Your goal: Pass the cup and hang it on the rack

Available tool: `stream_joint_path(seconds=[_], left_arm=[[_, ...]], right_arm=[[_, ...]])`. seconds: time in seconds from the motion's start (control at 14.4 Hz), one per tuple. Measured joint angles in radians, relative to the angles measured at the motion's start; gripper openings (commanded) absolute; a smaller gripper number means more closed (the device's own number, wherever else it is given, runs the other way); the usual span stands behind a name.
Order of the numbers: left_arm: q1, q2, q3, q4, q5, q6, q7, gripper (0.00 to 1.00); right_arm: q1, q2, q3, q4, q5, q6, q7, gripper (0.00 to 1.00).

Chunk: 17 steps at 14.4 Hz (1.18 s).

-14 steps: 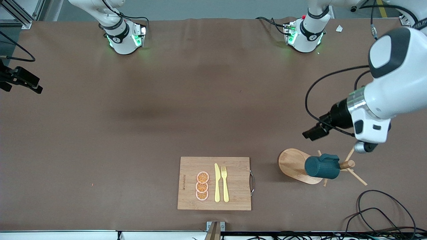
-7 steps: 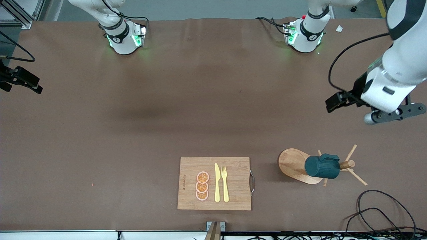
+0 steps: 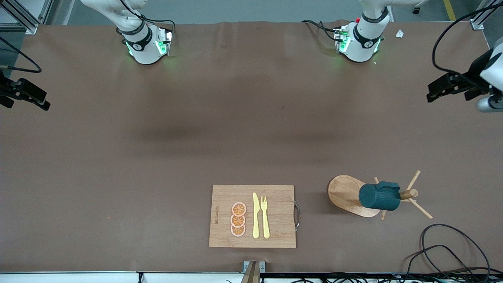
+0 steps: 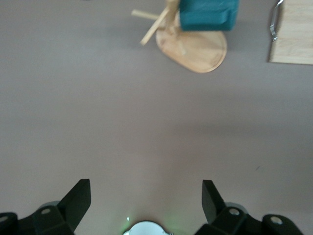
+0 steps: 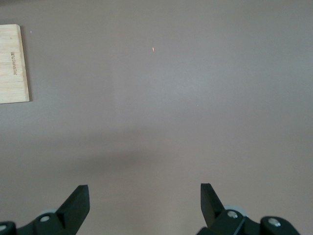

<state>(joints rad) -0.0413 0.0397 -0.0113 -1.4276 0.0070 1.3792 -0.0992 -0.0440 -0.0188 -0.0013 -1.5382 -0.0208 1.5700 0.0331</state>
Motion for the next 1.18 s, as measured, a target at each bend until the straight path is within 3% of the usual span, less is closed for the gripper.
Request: stream_joint_path(seconds=[0.21, 0.42, 1.18], left_arm=[[0.086, -0.087, -0.064, -0.124, -0.001, 0.022, 0.016, 1.00], [0.096, -0.138, -0.089, -0.208, -0.001, 0.084, 0.016, 1.00], [0.091, -0.131, -0.122, -0.198, -0.002, 0.106, 0.021, 1.00]], right_arm=[[0.000, 0.000, 0.001, 0.000, 0.000, 0.000, 0.000, 1.00], [0.000, 0.000, 0.004, 0.000, 0.000, 0.000, 0.000, 1.00], [0.001, -0.002, 0.006, 0.000, 0.000, 0.004, 0.000, 1.00]])
